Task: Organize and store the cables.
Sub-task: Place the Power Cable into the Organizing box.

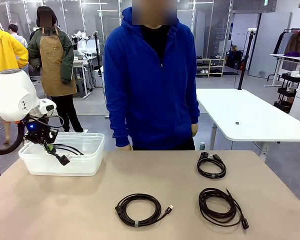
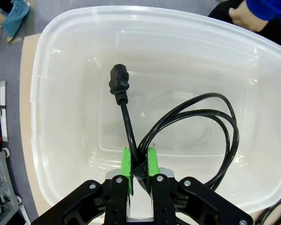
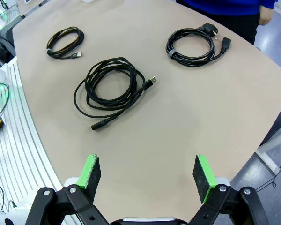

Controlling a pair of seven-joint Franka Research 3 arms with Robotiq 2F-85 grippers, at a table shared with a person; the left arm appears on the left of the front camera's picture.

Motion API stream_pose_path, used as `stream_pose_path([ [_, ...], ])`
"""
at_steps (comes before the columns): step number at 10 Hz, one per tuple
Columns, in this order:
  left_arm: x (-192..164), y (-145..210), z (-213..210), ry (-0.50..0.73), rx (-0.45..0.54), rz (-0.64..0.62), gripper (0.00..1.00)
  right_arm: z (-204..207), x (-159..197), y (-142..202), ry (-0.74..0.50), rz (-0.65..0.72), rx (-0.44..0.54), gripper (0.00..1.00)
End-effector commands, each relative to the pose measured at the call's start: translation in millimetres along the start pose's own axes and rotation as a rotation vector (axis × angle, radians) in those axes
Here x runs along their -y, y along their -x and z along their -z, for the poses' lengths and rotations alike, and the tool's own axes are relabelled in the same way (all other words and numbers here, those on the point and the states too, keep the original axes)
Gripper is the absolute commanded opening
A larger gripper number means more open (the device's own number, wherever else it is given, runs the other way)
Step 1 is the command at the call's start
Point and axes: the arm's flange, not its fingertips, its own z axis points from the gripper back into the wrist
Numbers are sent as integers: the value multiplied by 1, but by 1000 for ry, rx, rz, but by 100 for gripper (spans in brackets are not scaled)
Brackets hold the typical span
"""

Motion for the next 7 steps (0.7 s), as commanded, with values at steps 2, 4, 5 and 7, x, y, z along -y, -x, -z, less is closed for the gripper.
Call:
stream_pose_path([
  [2, 3, -7, 3, -11, -28, -41, 16, 0, 1, -3, 3, 25, 6, 100],
  [4, -1, -8, 3, 50, -26, -66, 16, 0, 1, -3, 3, 25, 6, 100],
  [5, -1, -8, 2, 80, -27, -77, 57, 0, 1, -3, 3, 25, 6, 100],
  [7, -2, -9, 3, 90, -39, -92, 98, 0, 1, -3, 3, 25, 6, 100],
])
